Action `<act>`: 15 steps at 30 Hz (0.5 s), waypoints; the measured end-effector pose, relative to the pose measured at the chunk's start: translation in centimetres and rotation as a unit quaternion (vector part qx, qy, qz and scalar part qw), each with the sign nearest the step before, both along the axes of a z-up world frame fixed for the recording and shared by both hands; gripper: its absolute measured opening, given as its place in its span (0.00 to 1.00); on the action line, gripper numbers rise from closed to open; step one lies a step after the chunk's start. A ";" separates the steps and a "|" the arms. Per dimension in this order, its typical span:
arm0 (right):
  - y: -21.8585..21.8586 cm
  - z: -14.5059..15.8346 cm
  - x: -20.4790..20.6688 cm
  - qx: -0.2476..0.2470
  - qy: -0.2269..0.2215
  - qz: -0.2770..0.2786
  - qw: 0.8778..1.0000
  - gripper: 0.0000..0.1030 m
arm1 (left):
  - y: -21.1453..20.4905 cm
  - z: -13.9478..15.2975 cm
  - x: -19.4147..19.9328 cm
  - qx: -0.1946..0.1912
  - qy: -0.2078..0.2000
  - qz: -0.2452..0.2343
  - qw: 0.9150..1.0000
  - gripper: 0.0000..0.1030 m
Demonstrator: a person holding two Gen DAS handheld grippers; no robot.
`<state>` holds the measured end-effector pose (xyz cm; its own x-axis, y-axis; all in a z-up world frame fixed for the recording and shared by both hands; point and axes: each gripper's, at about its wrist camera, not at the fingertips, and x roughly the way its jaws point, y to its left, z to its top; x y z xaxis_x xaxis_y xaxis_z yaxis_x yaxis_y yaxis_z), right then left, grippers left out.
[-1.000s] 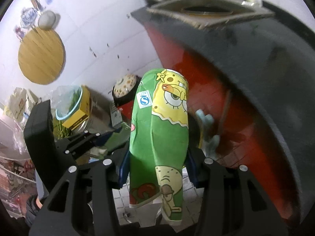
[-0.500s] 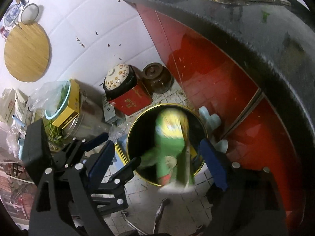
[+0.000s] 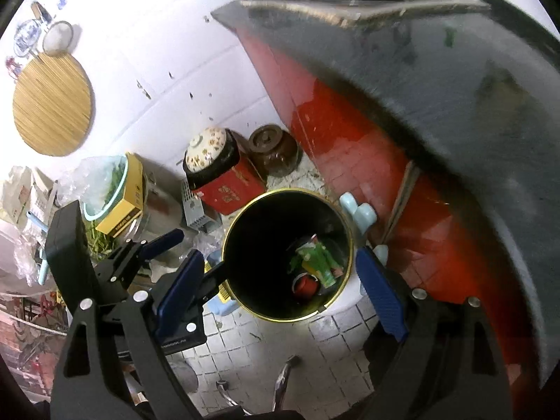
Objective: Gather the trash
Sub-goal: 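Carry both items to the floor bin and open both tools to drop them, then move both tools back over the counter pile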
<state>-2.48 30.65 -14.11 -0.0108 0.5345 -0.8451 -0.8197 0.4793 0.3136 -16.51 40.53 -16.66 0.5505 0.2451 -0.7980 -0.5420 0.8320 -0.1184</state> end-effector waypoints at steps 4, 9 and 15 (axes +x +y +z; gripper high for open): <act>-4.5 4.5 0.3 0.022 -0.039 -0.023 0.999 0.83 | -3.5 4.1 1.4 0.030 -0.016 -0.028 0.999 0.88; -14.2 10.7 2.3 0.035 -0.108 -0.102 0.988 0.86 | -9.7 9.0 5.4 0.046 -0.034 -0.095 0.994 0.89; -29.7 15.6 5.7 0.030 -0.163 -0.254 0.953 0.86 | -19.6 13.1 12.4 0.025 -0.053 -0.199 0.978 0.89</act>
